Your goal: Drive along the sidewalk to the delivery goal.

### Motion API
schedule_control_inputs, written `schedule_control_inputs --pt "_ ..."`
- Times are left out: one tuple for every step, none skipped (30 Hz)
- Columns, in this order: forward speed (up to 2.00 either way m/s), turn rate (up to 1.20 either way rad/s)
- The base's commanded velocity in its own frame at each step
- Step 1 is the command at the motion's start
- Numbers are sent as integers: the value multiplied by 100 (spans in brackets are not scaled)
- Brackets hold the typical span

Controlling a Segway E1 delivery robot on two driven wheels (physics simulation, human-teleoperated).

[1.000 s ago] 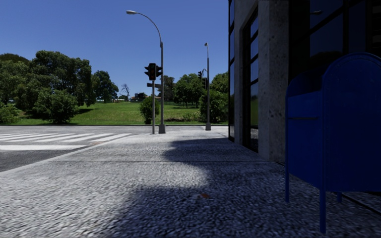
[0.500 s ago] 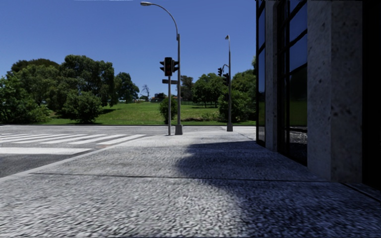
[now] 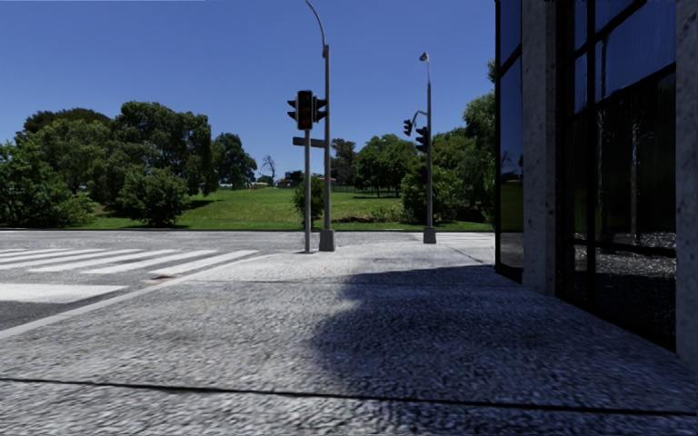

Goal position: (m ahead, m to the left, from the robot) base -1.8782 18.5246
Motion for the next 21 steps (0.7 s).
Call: schedule_control_inputs --pt "200 0" --pt "200 0" --pt "200 0" --pt "200 0" --pt "200 0" --pt "200 0" --pt "200 0" --pt "200 0" --pt "200 0" --pt "200 0" --pt "200 0" --pt "200 0" --pt "200 0" --pt "200 0" --pt "200 0" --pt "200 0" --pt "200 0" --pt "200 0" --pt "200 0" --pt "200 0" --pt "200 0"
